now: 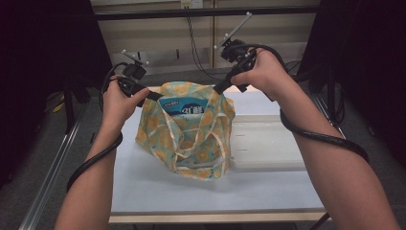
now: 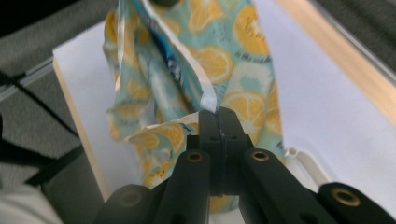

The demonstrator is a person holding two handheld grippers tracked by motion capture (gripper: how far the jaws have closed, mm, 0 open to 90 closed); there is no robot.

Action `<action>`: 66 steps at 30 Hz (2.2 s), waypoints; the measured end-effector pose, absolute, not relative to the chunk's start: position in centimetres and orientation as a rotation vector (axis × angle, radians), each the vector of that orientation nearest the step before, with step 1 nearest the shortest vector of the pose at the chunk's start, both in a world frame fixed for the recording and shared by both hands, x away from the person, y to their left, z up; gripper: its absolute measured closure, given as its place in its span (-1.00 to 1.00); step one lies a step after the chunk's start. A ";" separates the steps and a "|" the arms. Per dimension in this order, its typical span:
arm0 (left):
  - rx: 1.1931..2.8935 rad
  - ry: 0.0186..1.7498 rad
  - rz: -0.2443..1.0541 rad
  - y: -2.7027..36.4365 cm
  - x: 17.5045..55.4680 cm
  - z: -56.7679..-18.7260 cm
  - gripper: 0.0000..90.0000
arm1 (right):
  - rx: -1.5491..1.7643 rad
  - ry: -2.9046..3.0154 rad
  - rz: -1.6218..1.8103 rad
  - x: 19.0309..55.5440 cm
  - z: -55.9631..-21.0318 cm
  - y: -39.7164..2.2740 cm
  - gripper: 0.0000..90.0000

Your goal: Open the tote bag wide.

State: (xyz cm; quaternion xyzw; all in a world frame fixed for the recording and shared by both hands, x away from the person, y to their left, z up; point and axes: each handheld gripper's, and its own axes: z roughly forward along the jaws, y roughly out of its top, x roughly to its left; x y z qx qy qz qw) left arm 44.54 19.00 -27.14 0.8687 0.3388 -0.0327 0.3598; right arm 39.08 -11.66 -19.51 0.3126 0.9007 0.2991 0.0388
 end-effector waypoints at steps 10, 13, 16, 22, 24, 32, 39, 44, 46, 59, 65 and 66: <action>2.237 0.908 -0.086 19.4 44.4 -28.0 0.91 | 1.109 2.717 0.915 41.0 -21.9 -11.2 1.00; 2.231 0.906 -0.073 19.9 44.2 -28.0 0.70 | 1.107 2.742 0.883 41.1 -23.1 -10.9 1.00; 2.226 0.925 -0.066 20.4 43.9 -27.7 0.42 | 1.093 2.763 0.875 41.0 -23.6 -10.8 1.00; 2.166 0.951 -0.055 21.4 42.9 -27.0 0.14 | 1.081 2.774 0.862 40.8 -24.1 -10.5 1.00; 2.164 0.945 -0.054 21.8 42.5 -26.7 0.07 | 1.081 2.777 0.858 40.8 -24.2 -10.5 1.00; 2.216 0.901 -0.064 22.1 40.8 -27.0 -0.28 | 1.094 2.771 0.862 40.5 -24.1 -10.6 1.00; 2.262 0.865 -0.066 20.9 40.3 -28.6 -0.48 | 1.104 2.761 0.864 40.4 -24.2 -10.8 1.00; 2.232 0.859 -0.070 20.6 40.3 -29.7 -0.20 | 1.097 2.765 0.858 40.4 -24.4 -10.9 1.00; 2.221 0.854 -0.073 20.5 40.2 -30.1 -0.03 | 1.100 2.761 0.865 40.4 -24.4 -10.9 1.00; 2.238 0.846 -0.090 20.6 40.4 -29.8 1.00 | 1.124 2.762 0.871 40.4 -24.6 -11.2 1.00; 2.237 0.803 -0.089 21.6 39.9 -27.3 1.00 | 1.107 2.765 0.867 40.4 -24.5 -11.4 1.00; 2.225 0.816 -0.082 21.5 39.7 -26.8 1.00 | 1.107 2.765 0.867 40.4 -24.5 -11.4 1.00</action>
